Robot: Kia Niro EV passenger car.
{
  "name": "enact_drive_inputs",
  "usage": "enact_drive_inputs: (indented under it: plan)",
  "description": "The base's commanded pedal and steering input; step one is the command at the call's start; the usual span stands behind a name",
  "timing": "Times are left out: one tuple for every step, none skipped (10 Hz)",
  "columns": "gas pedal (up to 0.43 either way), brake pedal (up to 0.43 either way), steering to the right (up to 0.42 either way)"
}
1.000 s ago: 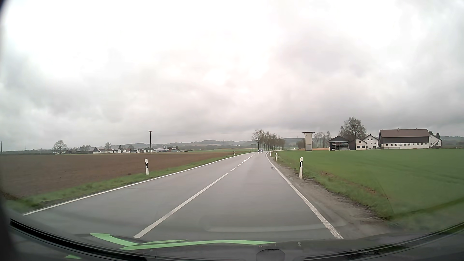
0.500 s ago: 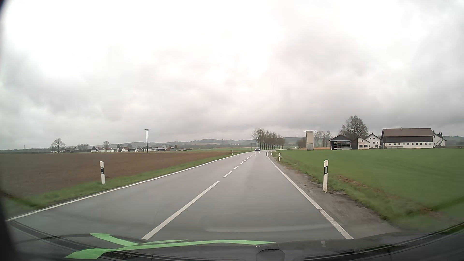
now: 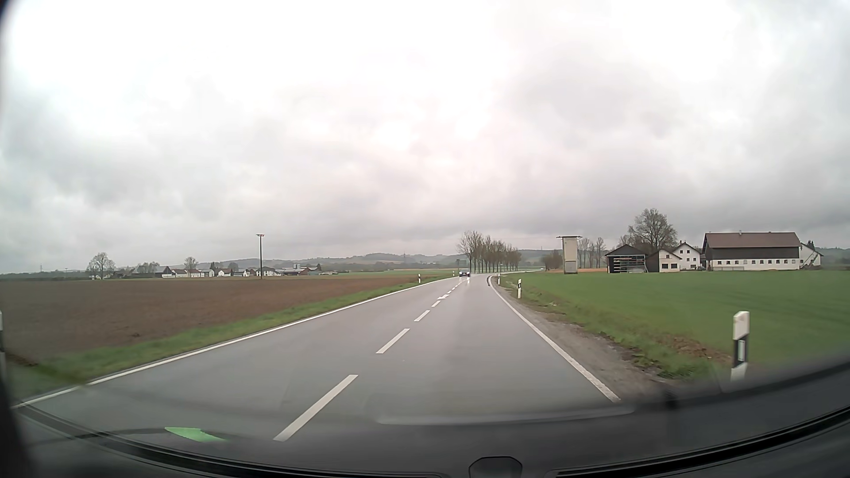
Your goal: Follow the waypoints while adhering to traffic rules and regulations
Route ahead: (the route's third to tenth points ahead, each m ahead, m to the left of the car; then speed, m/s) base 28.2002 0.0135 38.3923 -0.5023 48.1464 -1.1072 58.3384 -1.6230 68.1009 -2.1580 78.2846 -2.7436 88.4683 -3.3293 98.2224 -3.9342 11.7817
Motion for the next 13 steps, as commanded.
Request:
enact_drive_inputs:
  plan:
    - [0.311, 0.0, 0.007]
    - [0.311, 0.0, 0.009]
    - [0.311, 0.0, 0.01]
    - [0.311, 0.0, 0.01]
    - [0.311, 0.0, 0.01]
    - [0.311, 0.0, 0.009]
    - [0.311, 0.0, 0.007]
    - [0.311, 0.0, 0.005]
    - [0.311, 0.0, 0.003]
    - [0.311, 0.0, 0.001]
    - [0.311, 0.0, 0.0]
    - [0.319, 0.0, 0.0]
    - [0.319, 0.0, 0.0]
